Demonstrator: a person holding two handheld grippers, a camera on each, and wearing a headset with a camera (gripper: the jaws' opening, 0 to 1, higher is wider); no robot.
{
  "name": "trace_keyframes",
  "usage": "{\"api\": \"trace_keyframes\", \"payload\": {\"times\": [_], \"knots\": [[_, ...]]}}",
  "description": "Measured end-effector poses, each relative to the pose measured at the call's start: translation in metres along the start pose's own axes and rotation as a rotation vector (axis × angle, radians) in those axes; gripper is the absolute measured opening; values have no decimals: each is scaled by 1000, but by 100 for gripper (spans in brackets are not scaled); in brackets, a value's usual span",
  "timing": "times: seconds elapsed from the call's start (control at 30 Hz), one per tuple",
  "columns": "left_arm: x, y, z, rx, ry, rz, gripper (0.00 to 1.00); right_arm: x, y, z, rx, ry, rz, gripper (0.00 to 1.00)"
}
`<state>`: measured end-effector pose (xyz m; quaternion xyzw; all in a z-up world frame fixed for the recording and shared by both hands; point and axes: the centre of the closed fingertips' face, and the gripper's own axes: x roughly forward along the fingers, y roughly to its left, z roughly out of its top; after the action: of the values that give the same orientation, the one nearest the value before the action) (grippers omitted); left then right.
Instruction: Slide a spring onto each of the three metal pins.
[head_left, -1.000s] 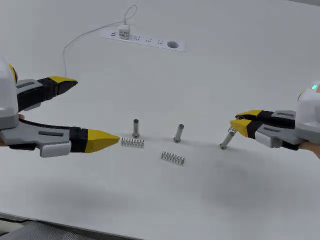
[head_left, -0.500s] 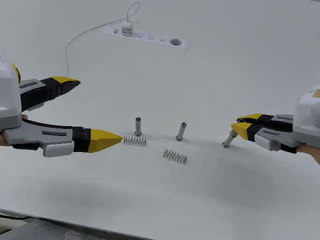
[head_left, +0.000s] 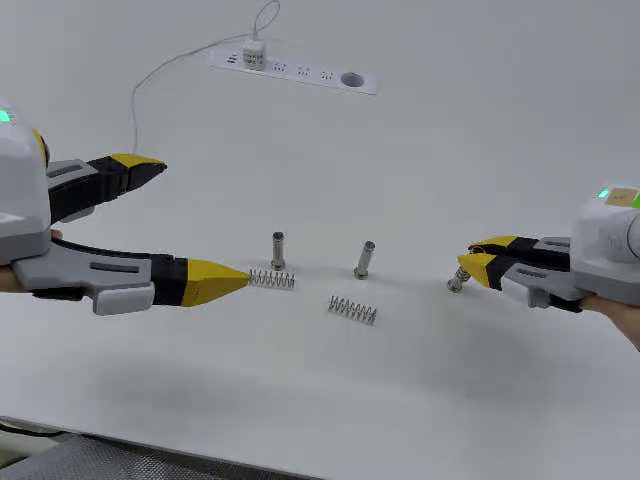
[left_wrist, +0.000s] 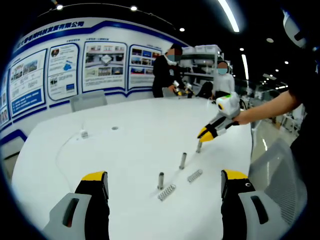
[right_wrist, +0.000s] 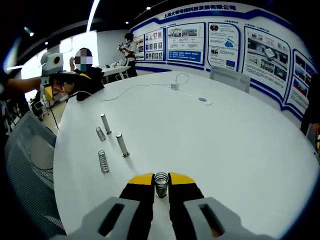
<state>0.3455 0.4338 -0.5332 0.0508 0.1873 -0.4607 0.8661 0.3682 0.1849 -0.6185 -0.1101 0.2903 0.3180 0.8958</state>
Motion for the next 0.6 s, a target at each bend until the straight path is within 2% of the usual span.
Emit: {"api": "trace_keyframes", "payload": {"times": [0.13,0.3,0.6], "knots": [[-1,1,2,-4,-7,3,96,3,1,-2,2,5,5,11],[-1,1,0,-1,5,2,96,9,-1,-10,11,23,0,11],[2,-1,1,0,9,-3,96,10,0,-15,21,33,-2,11]]}}
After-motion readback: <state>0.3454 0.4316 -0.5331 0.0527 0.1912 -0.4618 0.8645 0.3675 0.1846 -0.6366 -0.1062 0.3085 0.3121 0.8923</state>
